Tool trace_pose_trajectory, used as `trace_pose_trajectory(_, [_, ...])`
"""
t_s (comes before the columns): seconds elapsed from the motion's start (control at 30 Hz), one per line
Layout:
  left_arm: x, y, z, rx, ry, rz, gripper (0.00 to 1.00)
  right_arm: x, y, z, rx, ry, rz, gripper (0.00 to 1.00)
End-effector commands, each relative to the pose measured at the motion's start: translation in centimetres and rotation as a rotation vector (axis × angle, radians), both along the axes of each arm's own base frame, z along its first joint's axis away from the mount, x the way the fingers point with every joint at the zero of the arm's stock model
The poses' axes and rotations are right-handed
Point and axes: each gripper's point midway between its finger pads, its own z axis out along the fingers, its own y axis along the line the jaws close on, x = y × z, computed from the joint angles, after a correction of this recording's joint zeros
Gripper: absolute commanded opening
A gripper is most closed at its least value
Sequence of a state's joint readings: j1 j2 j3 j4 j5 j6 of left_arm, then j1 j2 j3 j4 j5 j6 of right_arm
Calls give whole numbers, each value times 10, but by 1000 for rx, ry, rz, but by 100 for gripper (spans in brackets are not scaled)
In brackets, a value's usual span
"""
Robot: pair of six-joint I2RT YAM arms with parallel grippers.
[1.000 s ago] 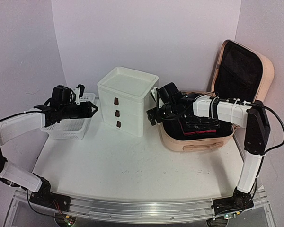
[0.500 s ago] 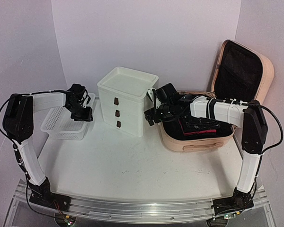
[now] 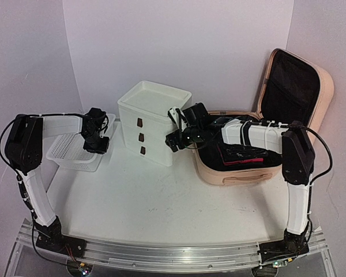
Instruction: Open, take out, and arrange the luggage
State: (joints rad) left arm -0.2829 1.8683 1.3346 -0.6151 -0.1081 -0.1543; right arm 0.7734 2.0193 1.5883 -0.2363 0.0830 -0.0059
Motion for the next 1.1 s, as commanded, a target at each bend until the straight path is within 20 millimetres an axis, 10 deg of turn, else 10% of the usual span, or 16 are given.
trace_pose_trajectory(0.0, [-22,-9,21,-94,-20,41,13,19,34,10,96,-53,66,92])
trace_pose_trajectory(0.63, [-141,-60,33,-384,87,121,4,66,107,20,368,15,22,98])
trace_pose_trajectory(0.9, [-181,-82,29,-525,212,73,33,-2,47,62,322,171,-24,98])
trace_pose_trajectory(1.07, [-189,-98,72,-634,151,-76,61,-53,-5,76,287,232,-45,98])
